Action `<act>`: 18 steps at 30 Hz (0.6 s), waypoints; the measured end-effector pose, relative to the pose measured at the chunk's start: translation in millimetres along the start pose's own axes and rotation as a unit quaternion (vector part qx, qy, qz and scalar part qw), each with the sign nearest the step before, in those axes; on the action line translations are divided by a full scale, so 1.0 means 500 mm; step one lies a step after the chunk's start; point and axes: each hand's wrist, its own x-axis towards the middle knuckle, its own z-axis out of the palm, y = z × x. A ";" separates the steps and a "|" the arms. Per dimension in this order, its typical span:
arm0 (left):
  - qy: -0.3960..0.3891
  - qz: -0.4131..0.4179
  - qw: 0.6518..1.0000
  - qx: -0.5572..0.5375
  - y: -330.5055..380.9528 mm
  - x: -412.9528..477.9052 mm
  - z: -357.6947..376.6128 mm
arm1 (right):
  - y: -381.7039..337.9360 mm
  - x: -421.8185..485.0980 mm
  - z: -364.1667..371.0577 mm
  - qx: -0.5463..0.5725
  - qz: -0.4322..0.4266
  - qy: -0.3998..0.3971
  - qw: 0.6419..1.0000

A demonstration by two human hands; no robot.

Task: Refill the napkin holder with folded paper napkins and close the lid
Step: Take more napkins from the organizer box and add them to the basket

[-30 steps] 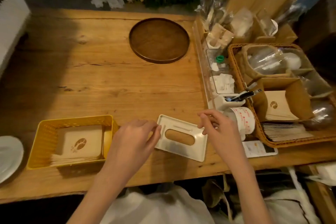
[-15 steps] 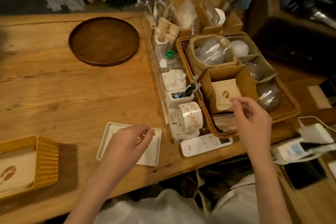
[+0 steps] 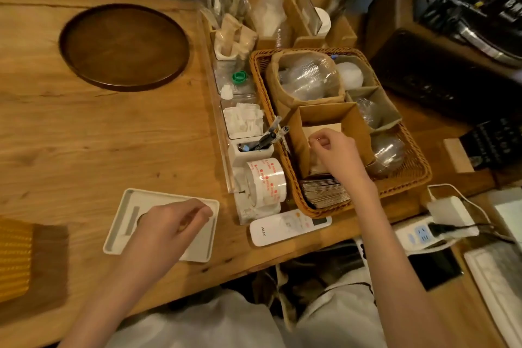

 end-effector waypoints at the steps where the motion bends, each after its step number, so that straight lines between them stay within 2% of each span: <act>1: -0.002 0.004 1.000 0.009 -0.001 -0.002 0.006 | 0.001 0.011 0.003 -0.017 0.008 -0.015 1.000; 4: -0.024 0.006 1.000 0.009 0.011 -0.004 0.021 | 0.002 0.031 0.012 -0.047 0.028 -0.051 0.997; 10: -0.042 -0.003 0.999 -0.001 0.016 0.013 0.028 | 0.010 0.044 0.031 -0.142 0.020 -0.052 0.988; 18: -0.057 0.004 0.998 0.021 0.030 0.024 0.047 | 0.009 0.049 0.028 -0.182 0.047 -0.090 0.978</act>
